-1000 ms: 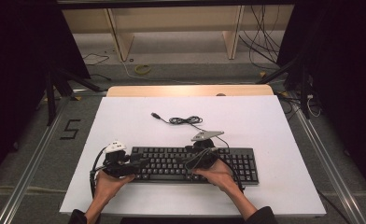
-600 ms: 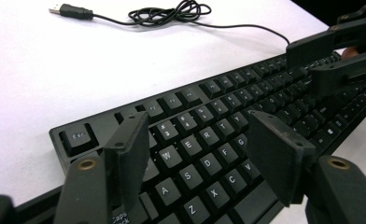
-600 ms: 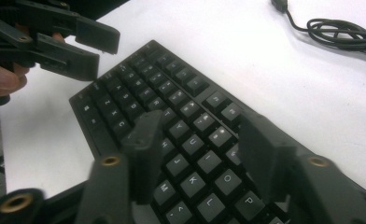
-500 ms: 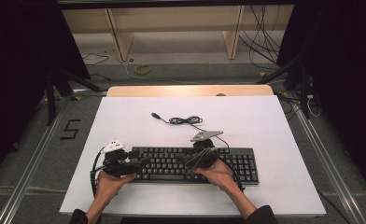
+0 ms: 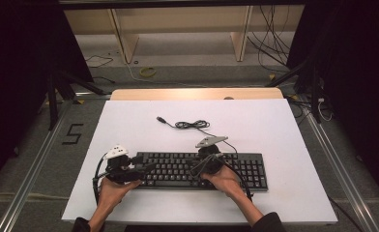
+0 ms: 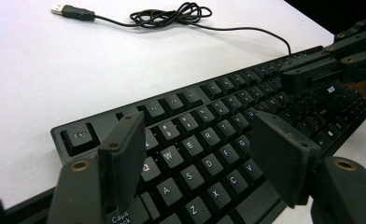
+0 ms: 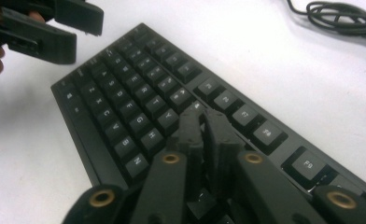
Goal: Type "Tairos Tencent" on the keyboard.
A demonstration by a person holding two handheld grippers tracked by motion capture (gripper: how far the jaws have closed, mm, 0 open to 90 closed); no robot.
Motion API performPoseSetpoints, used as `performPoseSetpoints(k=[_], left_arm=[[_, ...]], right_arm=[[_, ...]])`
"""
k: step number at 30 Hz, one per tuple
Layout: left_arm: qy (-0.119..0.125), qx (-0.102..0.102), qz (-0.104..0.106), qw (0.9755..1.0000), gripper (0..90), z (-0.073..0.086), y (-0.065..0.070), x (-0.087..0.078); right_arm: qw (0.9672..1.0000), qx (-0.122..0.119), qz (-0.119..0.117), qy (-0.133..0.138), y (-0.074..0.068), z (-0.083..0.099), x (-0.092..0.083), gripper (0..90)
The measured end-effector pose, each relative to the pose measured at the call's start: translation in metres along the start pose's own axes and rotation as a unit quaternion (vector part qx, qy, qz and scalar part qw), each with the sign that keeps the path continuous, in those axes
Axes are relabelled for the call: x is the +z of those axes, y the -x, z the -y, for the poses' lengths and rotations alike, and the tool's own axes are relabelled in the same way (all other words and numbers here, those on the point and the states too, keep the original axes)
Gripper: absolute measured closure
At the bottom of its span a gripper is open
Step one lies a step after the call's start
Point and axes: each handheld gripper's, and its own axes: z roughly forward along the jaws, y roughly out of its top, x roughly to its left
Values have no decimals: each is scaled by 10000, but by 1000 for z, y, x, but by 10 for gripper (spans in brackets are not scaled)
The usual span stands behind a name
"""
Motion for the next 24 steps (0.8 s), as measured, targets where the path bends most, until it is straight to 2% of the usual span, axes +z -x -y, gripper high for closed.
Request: performPoseSetpoints(k=[2, 12, 24], left_arm=[[-10, 21, -5, 10000, 354, 0, 0, 0], [5, 38, 66, 10000, 343, -1, 1, 2], [-21, 55, 104, 9999, 326, -1, 2, 3]], right_arm=[[10000, -19, 5, -27, 0, 0, 2, 898], [9998, -59, 69, -173, -3, 4, 10, 900], [9997, -35, 124, -212, -3, 5, 16, 900]])
